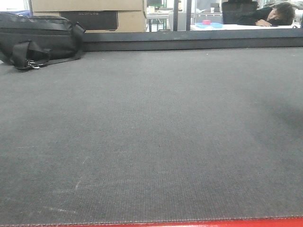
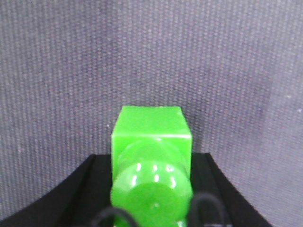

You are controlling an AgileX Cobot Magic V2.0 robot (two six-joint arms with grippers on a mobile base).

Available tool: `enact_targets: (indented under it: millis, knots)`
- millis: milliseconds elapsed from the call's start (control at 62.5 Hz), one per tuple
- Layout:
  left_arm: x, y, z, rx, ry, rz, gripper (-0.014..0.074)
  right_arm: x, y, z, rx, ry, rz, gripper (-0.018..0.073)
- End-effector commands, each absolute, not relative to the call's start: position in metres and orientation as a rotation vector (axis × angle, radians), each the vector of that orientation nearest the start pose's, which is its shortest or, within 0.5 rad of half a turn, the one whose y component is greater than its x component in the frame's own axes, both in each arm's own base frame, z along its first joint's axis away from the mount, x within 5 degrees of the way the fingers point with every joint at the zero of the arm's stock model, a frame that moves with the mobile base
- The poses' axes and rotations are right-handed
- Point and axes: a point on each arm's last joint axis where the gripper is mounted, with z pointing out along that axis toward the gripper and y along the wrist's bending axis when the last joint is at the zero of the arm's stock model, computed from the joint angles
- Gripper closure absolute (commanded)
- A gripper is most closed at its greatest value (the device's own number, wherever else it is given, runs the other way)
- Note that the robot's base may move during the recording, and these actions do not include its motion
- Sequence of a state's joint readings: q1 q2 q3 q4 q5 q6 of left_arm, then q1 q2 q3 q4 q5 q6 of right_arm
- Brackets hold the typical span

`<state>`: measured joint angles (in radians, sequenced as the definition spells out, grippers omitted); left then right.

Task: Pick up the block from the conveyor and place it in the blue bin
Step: 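Close the left gripper on the green block, then lift both held blocks up off the conveyor belt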

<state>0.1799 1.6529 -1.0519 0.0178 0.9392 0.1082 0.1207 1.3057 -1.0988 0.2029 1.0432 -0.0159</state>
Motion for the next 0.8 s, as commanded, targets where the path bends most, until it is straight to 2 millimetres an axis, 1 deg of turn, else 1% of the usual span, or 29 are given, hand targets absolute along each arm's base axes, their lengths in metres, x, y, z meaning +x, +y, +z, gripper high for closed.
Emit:
enact_targets:
  millis: [0, 64, 112, 176, 272, 288, 336, 352, 400, 464, 496, 576, 608, 624, 704, 784]
  knots:
    - [0.293, 0.05, 0.226, -0.11, 2.959, 0.021, 0.0708, 0.246, 0.046, 0.321, -0.109, 2.698, 0.296, 0.0715]
    - [0.288, 0.048, 0.241, -0.116, 2.913, 0.016, 0.0708, 0.243, 0.047, 0.324, -0.148, 2.683, 0.291, 0.0715]
    - [0.278, 0.047, 0.258, -0.113, 2.854, 0.027, 0.0708, 0.239, 0.049, 0.329, -0.188, 2.652, 0.288, 0.0715]
    - [0.268, 0.045, 0.276, -0.108, 2.759, 0.044, 0.0708, 0.233, 0.05, 0.337, -0.212, 2.591, 0.286, 0.0715]
    - [0.247, 0.039, 0.303, -0.128, 2.563, 0.025, 0.0708, 0.223, 0.051, 0.348, -0.211, 2.456, 0.286, 0.0715]
    - [0.245, 0.038, 0.305, -0.132, 2.546, 0.019, 0.0708, 0.222, 0.051, 0.347, -0.209, 2.45, 0.286, 0.0715]
    - [0.229, 0.034, 0.317, -0.144, 2.425, 0.007, 0.0708, 0.215, 0.05, 0.349, -0.197, 2.385, 0.285, 0.0715]
    - [0.228, 0.033, 0.318, -0.146, 2.399, 0.009, 0.0708, 0.213, 0.049, 0.351, -0.193, 2.362, 0.284, 0.0715]
    - [0.215, 0.031, 0.325, -0.151, 2.307, 0.011, 0.0708, 0.206, 0.047, 0.348, -0.182, 2.32, 0.281, 0.0715]
    - [0.193, 0.028, 0.332, -0.151, 2.169, 0.027, 0.0708, 0.195, 0.044, 0.345, -0.163, 2.242, 0.275, 0.0715]
    - [0.187, 0.027, 0.334, -0.15, 2.134, 0.033, 0.0708, 0.19, 0.043, 0.339, -0.155, 2.22, 0.272, 0.0715]
    - [0.162, 0.023, 0.336, -0.146, 2.013, 0.051, 0.0708, 0.174, 0.038, 0.327, -0.133, 2.145, 0.264, 0.0715]
    - [0.154, 0.022, 0.335, -0.145, 1.986, 0.054, 0.0708, 0.167, 0.037, 0.323, -0.125, 2.106, 0.26, 0.0715]
    - [0.15, 0.021, 0.335, -0.144, 1.974, 0.056, 0.0708, 0.164, 0.036, 0.317, -0.121, 2.105, 0.258, 0.0715]
    - [0.13, 0.018, 0.333, -0.138, 1.926, 0.06, 0.0708, 0.151, 0.032, 0.304, -0.107, 2.052, 0.252, 0.0715]
    - [0.116, 0.015, 0.331, -0.134, 1.887, 0.062, 0.0708, 0.136, 0.029, 0.293, -0.1, 2.015, 0.249, 0.0715]
